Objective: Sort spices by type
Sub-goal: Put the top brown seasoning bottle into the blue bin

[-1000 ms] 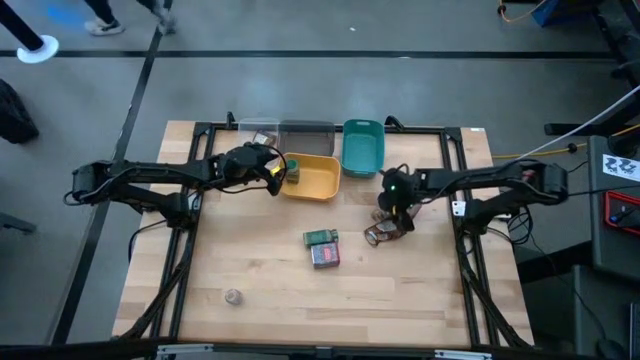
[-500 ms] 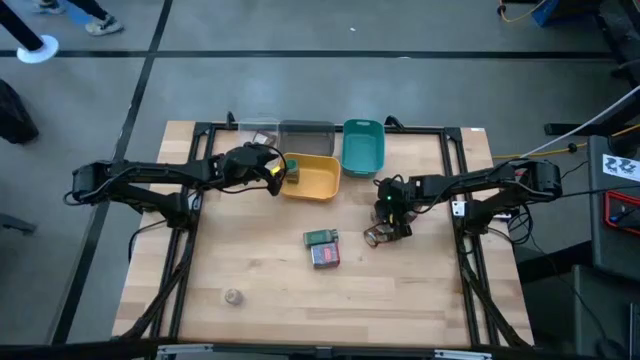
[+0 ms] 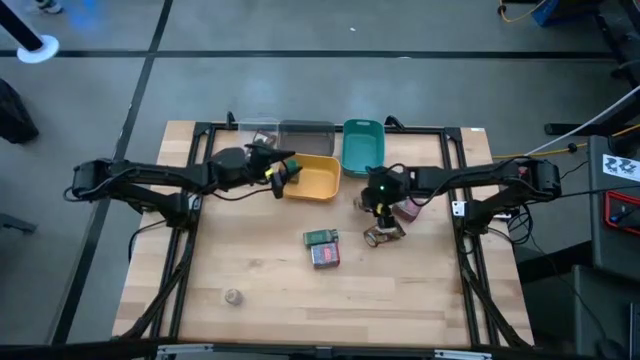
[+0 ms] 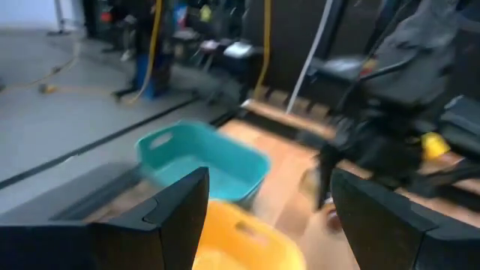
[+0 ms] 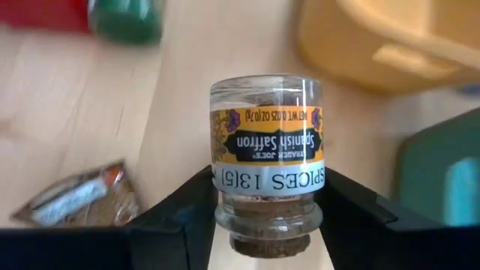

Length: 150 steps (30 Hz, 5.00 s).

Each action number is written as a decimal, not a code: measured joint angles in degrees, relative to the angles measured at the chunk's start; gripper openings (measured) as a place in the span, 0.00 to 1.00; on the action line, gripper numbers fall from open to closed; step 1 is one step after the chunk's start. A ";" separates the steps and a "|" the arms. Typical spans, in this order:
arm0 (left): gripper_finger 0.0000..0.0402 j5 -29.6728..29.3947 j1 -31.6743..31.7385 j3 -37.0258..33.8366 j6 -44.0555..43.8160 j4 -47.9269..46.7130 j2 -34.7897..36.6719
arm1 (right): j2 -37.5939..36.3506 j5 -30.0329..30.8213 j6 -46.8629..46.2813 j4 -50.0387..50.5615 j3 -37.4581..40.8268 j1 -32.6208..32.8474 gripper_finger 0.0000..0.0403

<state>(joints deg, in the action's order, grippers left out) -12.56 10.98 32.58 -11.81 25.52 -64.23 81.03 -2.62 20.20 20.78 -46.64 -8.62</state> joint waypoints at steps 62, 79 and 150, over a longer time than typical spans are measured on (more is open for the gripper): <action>0.65 7.67 -0.70 32.80 -4.33 -16.04 -37.50 | -0.06 15.07 22.26 -6.84 -6.96 0.04 0.47; 0.65 7.30 2.09 32.70 -6.20 -17.80 -38.95 | -0.09 18.24 22.28 -5.09 -7.05 -0.02 0.49; 0.65 6.62 8.27 32.79 -4.53 -6.42 -40.37 | -0.02 19.48 22.34 -4.36 -6.92 -15.00 0.43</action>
<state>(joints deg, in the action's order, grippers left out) -5.93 19.25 65.36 -16.35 19.09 -104.60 81.01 16.86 42.54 16.43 -53.56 -23.62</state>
